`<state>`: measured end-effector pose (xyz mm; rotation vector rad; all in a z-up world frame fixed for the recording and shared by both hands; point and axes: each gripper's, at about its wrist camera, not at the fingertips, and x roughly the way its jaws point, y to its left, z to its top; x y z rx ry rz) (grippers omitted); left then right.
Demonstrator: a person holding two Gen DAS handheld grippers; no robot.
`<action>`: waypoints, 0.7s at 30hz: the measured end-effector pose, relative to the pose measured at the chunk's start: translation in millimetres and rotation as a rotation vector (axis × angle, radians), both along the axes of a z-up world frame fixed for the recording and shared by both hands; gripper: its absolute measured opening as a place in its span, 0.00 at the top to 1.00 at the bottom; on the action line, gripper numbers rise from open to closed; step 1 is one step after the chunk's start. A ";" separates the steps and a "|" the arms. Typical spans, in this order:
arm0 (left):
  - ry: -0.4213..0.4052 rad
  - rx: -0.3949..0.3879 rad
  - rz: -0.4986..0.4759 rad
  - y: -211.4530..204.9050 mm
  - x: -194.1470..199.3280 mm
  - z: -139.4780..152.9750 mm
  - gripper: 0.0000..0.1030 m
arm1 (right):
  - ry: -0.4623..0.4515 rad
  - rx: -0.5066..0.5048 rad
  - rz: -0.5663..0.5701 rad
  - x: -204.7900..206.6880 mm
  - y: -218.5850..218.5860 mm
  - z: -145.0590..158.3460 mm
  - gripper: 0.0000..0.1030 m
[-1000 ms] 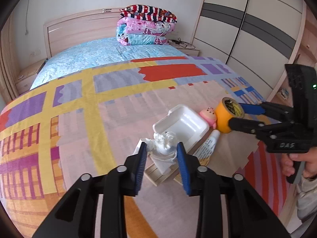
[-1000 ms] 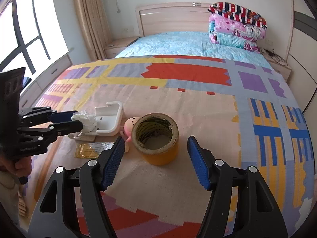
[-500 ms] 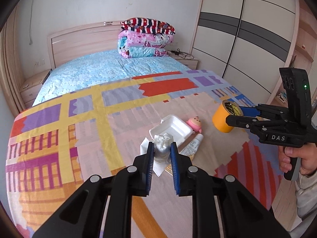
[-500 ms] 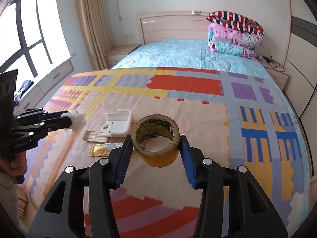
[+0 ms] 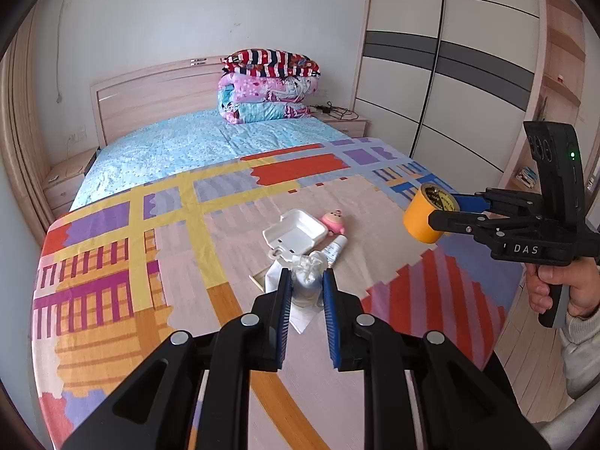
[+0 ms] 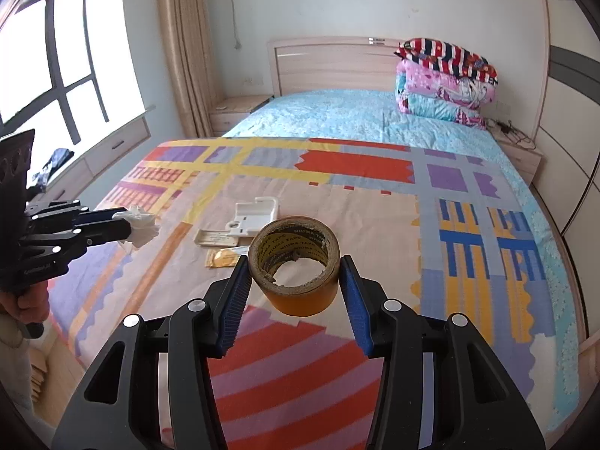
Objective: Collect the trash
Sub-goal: 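Lower both tools into the black bin and open them to drop tissue and tape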
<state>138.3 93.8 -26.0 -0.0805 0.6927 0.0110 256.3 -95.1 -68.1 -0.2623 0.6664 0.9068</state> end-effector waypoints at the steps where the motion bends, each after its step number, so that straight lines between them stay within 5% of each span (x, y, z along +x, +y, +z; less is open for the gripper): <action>1: -0.003 0.001 -0.002 -2.1 -3.2 1.5 0.84 | -0.004 0.002 0.003 -4.2 -2.6 2.0 0.54; 21: 0.003 0.017 -0.063 -56.2 -75.5 -5.2 0.84 | -0.022 0.000 0.115 -95.0 -38.9 -0.2 0.54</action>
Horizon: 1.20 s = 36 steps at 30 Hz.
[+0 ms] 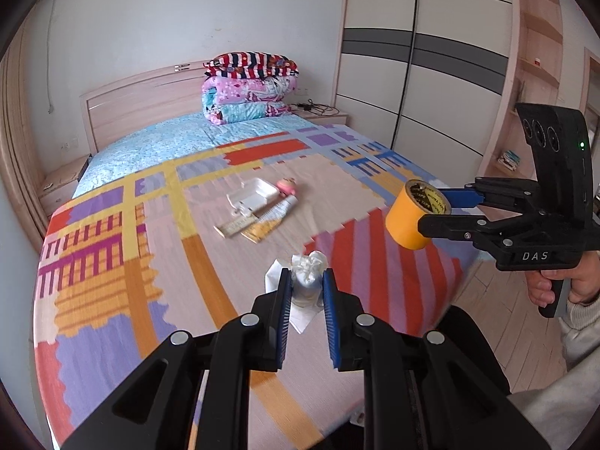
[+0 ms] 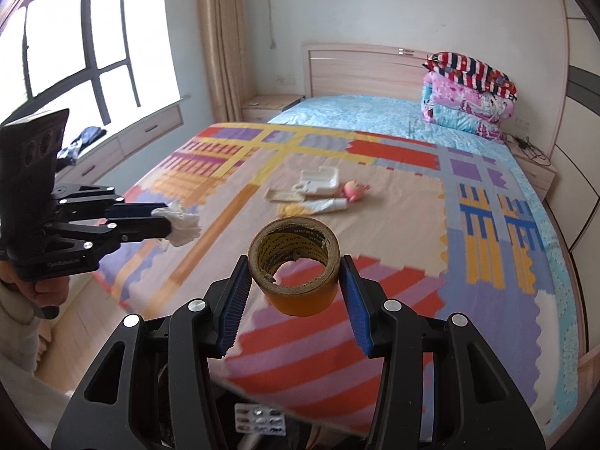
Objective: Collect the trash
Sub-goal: 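Lower both tools into the black bin and open them to drop tissue and tape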
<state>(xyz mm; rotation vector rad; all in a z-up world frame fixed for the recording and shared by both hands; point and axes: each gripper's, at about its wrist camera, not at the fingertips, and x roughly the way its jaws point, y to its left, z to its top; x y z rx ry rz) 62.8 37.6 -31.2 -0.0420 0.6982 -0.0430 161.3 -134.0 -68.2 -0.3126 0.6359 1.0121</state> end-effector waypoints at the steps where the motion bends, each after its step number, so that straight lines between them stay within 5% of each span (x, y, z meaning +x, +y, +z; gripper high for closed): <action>1: 0.005 -0.001 -0.004 -3.3 -2.8 -2.5 0.84 | 0.002 -0.001 0.003 -4.5 -2.1 -1.4 0.54; 17: 0.111 -0.035 -0.107 -50.4 -38.2 -55.4 0.84 | 0.121 -0.041 0.056 -52.1 -31.7 -46.8 0.54; 36: 0.265 -0.140 -0.077 -58.3 -53.4 -134.2 0.84 | 0.254 -0.145 0.127 -74.4 -38.2 -121.5 0.54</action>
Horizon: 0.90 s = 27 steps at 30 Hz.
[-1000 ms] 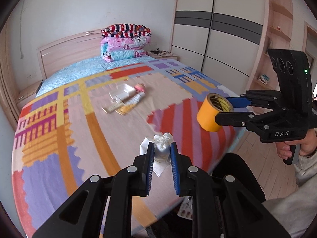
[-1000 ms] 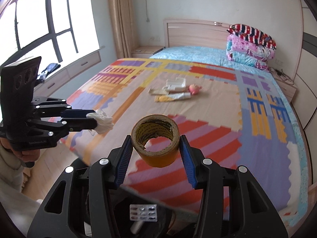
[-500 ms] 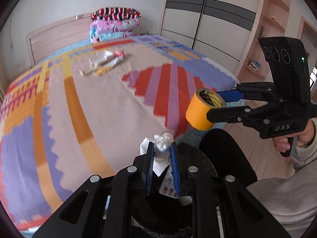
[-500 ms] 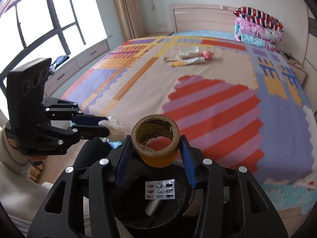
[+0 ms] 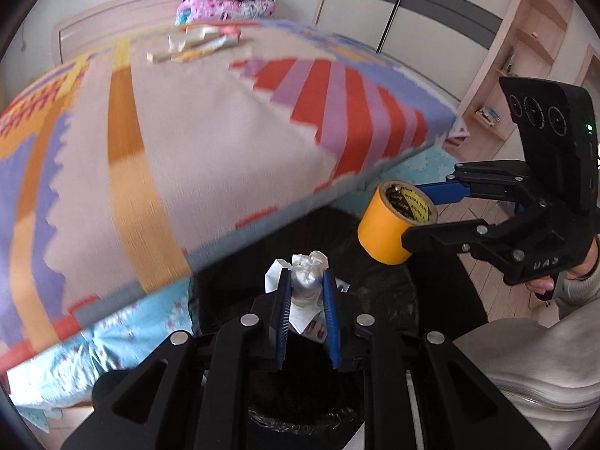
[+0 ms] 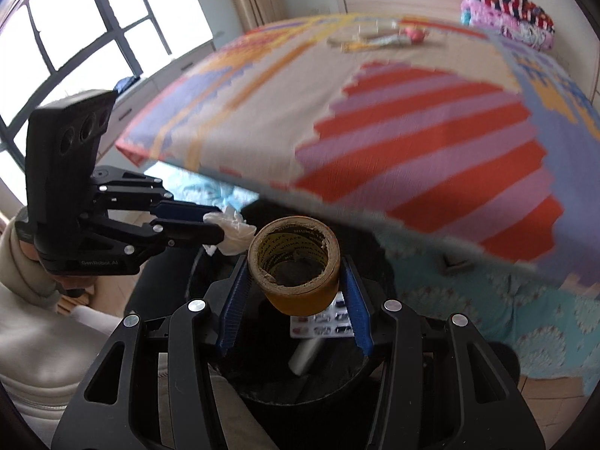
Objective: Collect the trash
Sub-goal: 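Lower both tools into the black bin and open them to drop tissue and tape, then raise both open tools out of the bin back over the bed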
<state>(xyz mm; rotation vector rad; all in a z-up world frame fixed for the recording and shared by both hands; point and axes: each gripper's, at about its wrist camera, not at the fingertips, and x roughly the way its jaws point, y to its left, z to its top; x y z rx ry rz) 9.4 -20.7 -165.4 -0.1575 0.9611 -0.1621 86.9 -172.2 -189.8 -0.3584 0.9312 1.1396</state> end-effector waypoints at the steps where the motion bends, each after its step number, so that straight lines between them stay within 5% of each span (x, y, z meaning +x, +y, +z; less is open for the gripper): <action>1: 0.012 -0.002 0.002 -0.2 0.8 -4.6 0.84 | 0.009 -0.013 0.002 -0.7 0.9 -6.7 0.54; 9: 0.058 -0.006 0.023 2.5 7.0 -19.5 0.82 | 0.034 -0.049 -0.010 3.1 6.2 -25.6 0.52; 11: 0.047 -0.031 0.016 3.0 7.3 -17.6 0.79 | 0.048 -0.048 -0.014 4.7 7.5 -26.9 0.36; 13: 0.044 -0.040 0.020 2.7 7.3 -16.1 0.55 | 0.039 -0.049 -0.029 6.2 7.9 -26.1 0.33; 15: 0.033 -0.024 0.032 2.0 6.3 -12.8 0.42 | 0.034 -0.051 -0.027 5.4 7.8 -24.1 0.33; 27: -0.010 -0.020 0.029 3.2 -1.3 6.0 0.42 | -0.005 -0.013 -0.041 7.1 1.8 -1.1 0.33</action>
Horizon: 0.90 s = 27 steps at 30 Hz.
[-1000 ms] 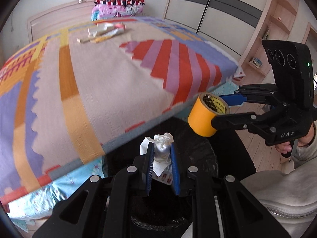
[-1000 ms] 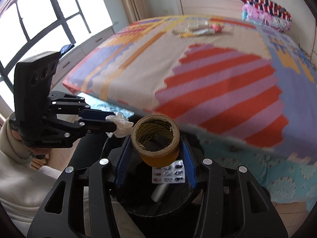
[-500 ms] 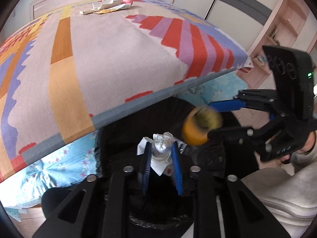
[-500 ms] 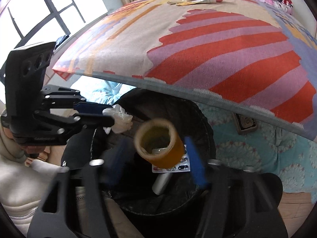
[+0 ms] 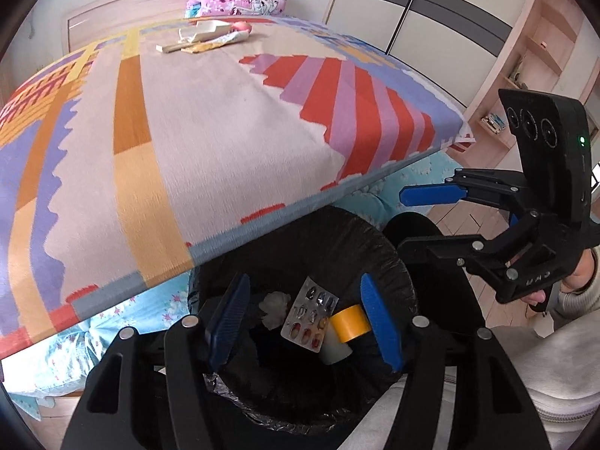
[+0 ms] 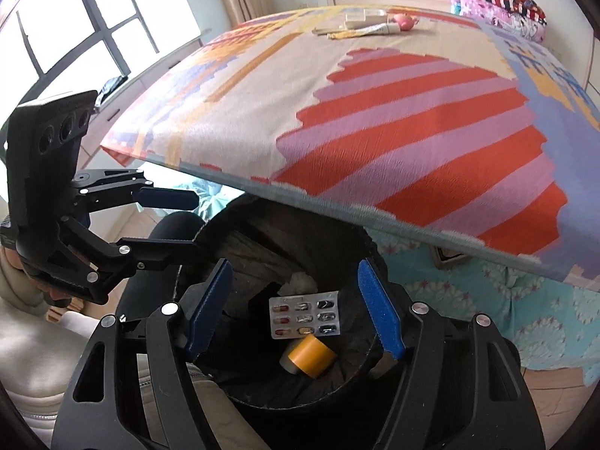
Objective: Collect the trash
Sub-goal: 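Raise both open tools out of the bin back over the bed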
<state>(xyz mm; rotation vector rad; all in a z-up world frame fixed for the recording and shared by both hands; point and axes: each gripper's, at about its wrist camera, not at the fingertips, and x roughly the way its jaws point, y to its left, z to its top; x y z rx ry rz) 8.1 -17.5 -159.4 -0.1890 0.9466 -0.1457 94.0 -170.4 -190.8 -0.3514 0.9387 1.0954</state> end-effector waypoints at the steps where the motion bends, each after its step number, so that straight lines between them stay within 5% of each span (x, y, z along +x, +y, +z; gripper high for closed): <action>1: -0.008 0.001 -0.001 1.5 -4.7 2.3 0.42 | -0.004 0.003 -0.002 0.7 -0.7 2.0 0.33; 27: -0.148 0.097 0.048 28.6 12.1 68.2 0.42 | -0.111 0.087 -0.016 24.1 1.5 54.8 0.33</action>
